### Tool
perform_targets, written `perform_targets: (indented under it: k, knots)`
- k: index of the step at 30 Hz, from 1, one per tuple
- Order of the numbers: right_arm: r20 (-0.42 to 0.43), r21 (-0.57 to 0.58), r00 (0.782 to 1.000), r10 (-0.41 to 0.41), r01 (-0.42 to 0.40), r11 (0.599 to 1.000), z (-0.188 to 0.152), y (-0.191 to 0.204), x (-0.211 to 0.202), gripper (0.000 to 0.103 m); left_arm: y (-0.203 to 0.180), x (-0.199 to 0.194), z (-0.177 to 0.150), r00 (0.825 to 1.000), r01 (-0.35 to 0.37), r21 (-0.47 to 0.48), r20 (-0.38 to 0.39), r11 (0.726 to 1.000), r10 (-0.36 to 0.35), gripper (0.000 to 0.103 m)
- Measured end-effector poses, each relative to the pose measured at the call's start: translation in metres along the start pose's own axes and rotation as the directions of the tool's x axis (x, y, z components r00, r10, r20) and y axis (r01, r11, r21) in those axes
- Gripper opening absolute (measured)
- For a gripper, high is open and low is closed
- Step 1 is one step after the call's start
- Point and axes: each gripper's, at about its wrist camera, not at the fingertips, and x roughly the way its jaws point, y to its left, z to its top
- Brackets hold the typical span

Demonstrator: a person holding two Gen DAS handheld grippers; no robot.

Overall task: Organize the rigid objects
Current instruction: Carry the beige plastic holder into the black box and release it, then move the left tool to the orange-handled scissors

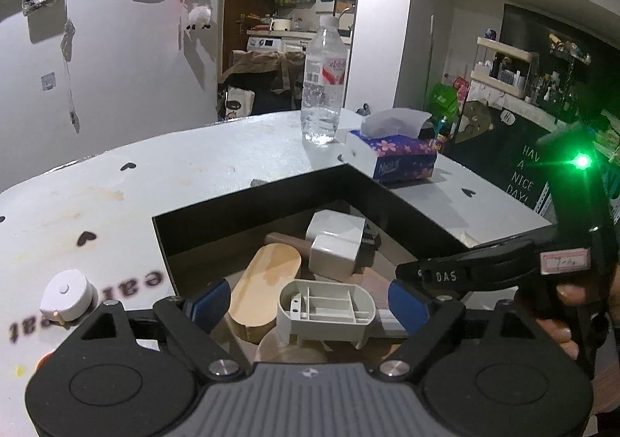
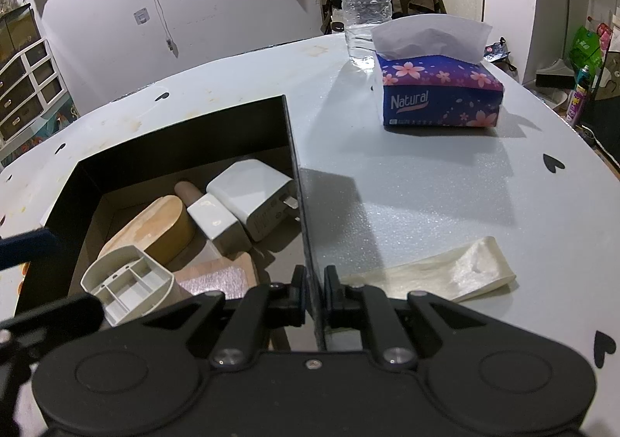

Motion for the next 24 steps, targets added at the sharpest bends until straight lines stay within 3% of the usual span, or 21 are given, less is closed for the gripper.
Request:
perform_targets:
  k: [10, 18, 24]
  knots:
    - [0.001, 0.001, 1.0, 0.0, 0.0, 1.0, 0.0, 0.0, 0.0, 0.011, 0.01, -0.032, 0.007, 0.995, -0.031, -0.015, 0.098, 0.999, 0.032, 0.097]
    - [0.001, 0.002, 1.0, 0.0, 0.0, 1.0, 0.0, 0.0, 0.0, 0.011, 0.033, -0.071, 0.006, 0.962, -0.159, -0.066, 0.213, 0.985, 0.169, 0.103]
    - [0.0, 0.001, 1.0, 0.0, 0.0, 1.0, 0.0, 0.0, 0.0, 0.011, 0.072, -0.077, -0.009, 0.932, -0.277, -0.201, 0.181, 0.94, 0.314, 0.103]
